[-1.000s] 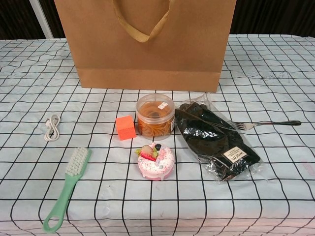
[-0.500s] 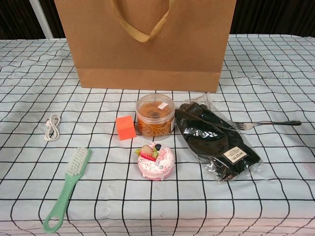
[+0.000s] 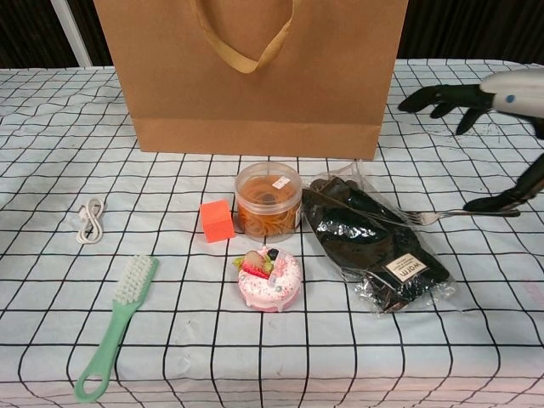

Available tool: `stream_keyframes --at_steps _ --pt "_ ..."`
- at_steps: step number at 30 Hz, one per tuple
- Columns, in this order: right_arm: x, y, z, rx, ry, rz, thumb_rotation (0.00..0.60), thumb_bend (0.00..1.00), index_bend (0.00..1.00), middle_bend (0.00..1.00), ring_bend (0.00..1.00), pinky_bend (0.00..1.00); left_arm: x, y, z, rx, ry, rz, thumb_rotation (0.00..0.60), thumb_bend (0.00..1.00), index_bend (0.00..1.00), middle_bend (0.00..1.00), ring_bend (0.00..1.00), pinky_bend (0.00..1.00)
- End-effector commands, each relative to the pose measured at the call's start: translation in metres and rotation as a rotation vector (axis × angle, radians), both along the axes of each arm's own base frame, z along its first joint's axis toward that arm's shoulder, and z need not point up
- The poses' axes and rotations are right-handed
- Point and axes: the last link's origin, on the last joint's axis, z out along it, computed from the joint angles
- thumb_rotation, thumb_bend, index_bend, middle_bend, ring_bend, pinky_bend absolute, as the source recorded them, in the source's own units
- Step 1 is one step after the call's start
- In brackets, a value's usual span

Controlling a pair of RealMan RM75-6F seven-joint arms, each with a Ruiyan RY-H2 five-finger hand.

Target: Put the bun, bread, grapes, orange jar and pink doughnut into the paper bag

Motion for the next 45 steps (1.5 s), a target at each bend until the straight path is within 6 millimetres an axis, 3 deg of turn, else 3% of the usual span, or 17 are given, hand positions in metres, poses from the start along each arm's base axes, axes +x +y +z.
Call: stream_keyframes --at_steps 1,11,19,35,45 --pt "0.025 -0.01 -0.022 0.046 -0.009 0.028 0.6 0.14 0.07 0.04 0.09 0.2 -0.001 0.001 0.0 0.004 0.01 0.009 0.6 0.05 0.14 0.13 0.0 0.03" --pt "0.063 -0.039 -0.067 0.089 0.012 0.052 0.6 0.14 0.07 0.04 0.09 0.2 -0.002 0.002 0.0 -0.001 0.0 0.033 0.6 0.05 0.13 0.13 0.0 0.03" --pt "0.084 -0.051 -0.094 0.118 0.014 0.045 0.6 0.13 0.07 0.04 0.1 0.2 -0.003 0.004 -0.003 -0.014 0.008 0.044 0.6 0.05 0.13 0.13 0.0 0.03" --pt "0.102 -0.061 -0.134 0.156 0.031 0.04 0.6 0.13 0.07 0.07 0.11 0.2 -0.005 0.006 -0.001 -0.009 0.005 0.057 0.6 0.05 0.13 0.13 0.0 0.03" --pt "0.11 -0.069 -0.152 0.149 0.036 0.049 0.6 0.16 0.1 0.16 0.2 0.22 -0.006 0.007 0.001 0.01 -0.001 0.073 0.6 0.05 0.12 0.13 0.0 0.03"
